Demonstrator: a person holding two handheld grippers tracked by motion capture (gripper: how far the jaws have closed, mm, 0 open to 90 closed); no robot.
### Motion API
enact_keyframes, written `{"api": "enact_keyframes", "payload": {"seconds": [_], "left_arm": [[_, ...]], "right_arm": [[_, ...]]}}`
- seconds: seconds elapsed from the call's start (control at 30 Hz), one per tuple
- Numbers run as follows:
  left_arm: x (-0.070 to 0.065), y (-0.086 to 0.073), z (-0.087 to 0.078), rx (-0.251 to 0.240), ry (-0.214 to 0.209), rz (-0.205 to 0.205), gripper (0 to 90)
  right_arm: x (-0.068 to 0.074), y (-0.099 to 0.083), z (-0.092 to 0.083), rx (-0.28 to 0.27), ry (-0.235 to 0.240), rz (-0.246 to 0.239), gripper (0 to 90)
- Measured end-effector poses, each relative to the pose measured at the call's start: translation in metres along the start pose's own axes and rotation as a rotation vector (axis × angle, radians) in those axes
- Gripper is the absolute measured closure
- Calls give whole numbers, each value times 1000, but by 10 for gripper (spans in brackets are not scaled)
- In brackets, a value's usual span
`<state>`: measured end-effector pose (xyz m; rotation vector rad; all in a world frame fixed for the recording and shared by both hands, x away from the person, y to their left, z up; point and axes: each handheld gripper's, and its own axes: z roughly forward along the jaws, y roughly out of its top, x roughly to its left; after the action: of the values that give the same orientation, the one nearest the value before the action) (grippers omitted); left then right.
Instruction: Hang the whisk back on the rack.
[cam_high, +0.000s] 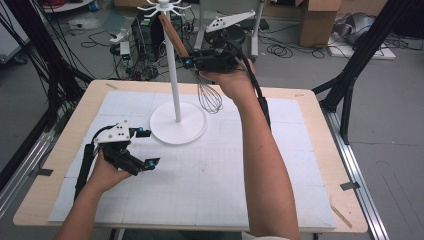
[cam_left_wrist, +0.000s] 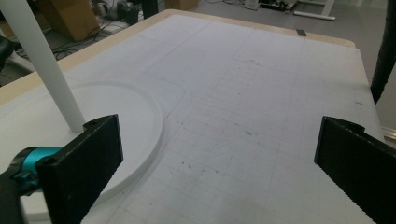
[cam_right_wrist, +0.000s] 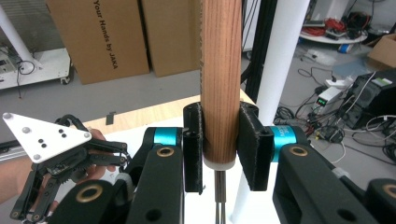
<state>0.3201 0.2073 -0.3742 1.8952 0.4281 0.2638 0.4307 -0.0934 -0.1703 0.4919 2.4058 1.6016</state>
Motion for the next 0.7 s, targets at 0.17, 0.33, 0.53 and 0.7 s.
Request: {"api": "enact_keyframes", "payload": {"seconds": [0.17,0.33,0.53,0.7], "left_arm": [[0,0,0,0,1,1,16],[0,0,0,4,0,-2,16],[1,-1,1,8,1,-2,16],[1,-1,1,7,1,-2,16]], "right_arm": [[-4,0,6,5,3,21,733],[-6,0,13,8,19,46,733],[-4,3,18,34,23,44,734],[-1,8,21,49,22,40,734]]}}
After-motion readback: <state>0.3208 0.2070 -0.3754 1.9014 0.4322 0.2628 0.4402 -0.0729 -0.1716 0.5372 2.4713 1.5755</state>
